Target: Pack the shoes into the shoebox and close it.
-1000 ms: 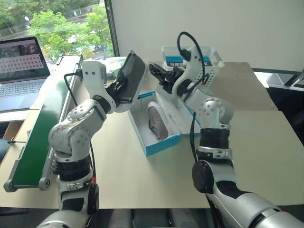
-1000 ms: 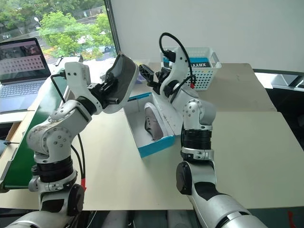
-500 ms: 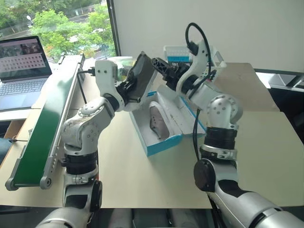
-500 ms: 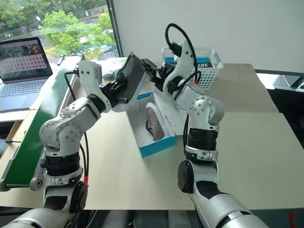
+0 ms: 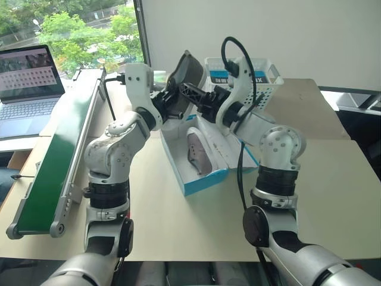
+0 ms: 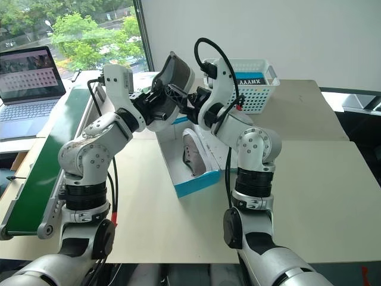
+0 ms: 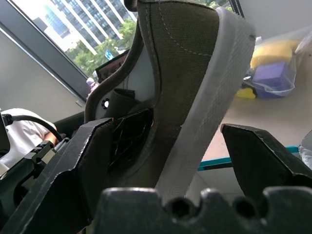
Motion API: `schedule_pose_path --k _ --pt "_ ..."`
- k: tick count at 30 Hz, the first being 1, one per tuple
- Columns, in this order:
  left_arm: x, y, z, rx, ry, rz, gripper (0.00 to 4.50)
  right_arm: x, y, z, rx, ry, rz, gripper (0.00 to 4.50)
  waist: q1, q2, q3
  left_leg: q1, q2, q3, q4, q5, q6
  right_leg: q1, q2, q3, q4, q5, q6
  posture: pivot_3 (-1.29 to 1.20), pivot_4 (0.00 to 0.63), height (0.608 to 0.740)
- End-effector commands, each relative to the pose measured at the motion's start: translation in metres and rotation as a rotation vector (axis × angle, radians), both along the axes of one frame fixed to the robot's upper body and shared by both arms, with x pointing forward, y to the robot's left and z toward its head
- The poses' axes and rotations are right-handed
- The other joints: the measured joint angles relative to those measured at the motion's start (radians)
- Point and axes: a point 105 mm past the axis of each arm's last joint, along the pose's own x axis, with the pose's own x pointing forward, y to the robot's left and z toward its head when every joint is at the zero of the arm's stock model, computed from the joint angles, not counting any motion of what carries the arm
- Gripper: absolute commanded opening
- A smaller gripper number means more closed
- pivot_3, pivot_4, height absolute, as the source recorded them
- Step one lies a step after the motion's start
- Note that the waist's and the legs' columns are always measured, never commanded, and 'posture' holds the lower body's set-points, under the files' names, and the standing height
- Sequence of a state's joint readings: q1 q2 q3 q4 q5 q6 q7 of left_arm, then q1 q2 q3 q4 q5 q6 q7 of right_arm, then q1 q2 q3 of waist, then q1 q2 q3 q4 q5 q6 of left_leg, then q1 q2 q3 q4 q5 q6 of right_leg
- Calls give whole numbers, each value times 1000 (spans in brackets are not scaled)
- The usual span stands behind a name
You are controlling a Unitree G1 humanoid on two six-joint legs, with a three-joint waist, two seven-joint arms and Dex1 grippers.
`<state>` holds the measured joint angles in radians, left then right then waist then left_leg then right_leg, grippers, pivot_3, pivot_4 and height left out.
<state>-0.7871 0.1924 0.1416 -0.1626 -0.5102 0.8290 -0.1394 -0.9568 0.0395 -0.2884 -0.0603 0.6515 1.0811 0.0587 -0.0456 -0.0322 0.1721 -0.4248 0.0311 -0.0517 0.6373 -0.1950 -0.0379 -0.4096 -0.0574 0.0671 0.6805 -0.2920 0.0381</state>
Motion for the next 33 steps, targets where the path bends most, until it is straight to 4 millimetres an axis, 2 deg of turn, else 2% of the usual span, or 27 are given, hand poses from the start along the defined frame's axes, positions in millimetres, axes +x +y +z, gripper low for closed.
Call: schedule_pose_path --k 1,4,11,13,14,20,21,22,26,28,30,33 --pt "-12 -11 31 -19 -107 -32 24 -4 1 13 30 -59 4 4232 1 0 0 0 0 0 0 0 0 0 0 0 0 0 0 0 150 740" --pt "-15 -12 26 -13 -93 -34 0 -3 -1 15 45 -71 1 3488 0 0 0 0 0 0 0 0 0 0 0 0 0 0 0 0 150 740" --pt "-17 -9 23 -16 -79 -23 0 -2 -3 18 67 -82 -11 1062 0 0 0 0 0 0 0 0 0 0 0 0 0 0 0 0 150 740" --pt "-18 -9 22 -13 -74 -21 0 -1 -3 19 71 -84 -12 491 0 0 0 0 0 0 0 0 0 0 0 0 0 0 0 0 150 740" --pt "-18 -9 22 -12 -71 -21 0 -1 -3 20 72 -85 -12 377 0 0 0 0 0 0 0 0 0 0 0 0 0 0 0 0 150 740" --pt "-23 4 5 0 13 -19 0 0 -3 22 49 -102 -18 331 -2 0 0 0 0 0 0 0 0 0 0 0 0 0 0 0 150 740" --pt "-25 6 -1 5 37 -23 900 0 -3 23 27 -114 -13 330 -1 0 0 0 0 0 0 0 0 0 0 0 0 0 0 0 150 740" --pt "-27 9 -8 23 69 -26 1143 1 -5 23 -21 -135 -21 324 0 0 0 0 0 0 0 0 0 0 0 0 0 0 0 0 150 740" --pt "-37 21 -26 67 198 -90 2618 4 -8 23 -162 -169 -16 323 1 0 0 0 0 0 0 0 0 0 0 0 -1 0 0 0 150 740" --pt "-42 37 -34 98 264 -114 2618 2 -7 27 -225 -189 9 323 -4 0 0 0 0 0 0 0 0 0 0 0 -2 0 0 0 150 740" --pt "-43 61 -35 152 285 -61 2618 0 -5 26 -293 -187 48 323 -15 1 1 1 0 0 0 0 0 0 1 0 -1 0 0 0 150 740" --pt "-45 73 -32 225 266 -44 2618 -2 -5 18 -381 -164 85 323 -22 1 1 1 0 0 -1 0 0 -1 1 0 -1 0 0 0 150 740"
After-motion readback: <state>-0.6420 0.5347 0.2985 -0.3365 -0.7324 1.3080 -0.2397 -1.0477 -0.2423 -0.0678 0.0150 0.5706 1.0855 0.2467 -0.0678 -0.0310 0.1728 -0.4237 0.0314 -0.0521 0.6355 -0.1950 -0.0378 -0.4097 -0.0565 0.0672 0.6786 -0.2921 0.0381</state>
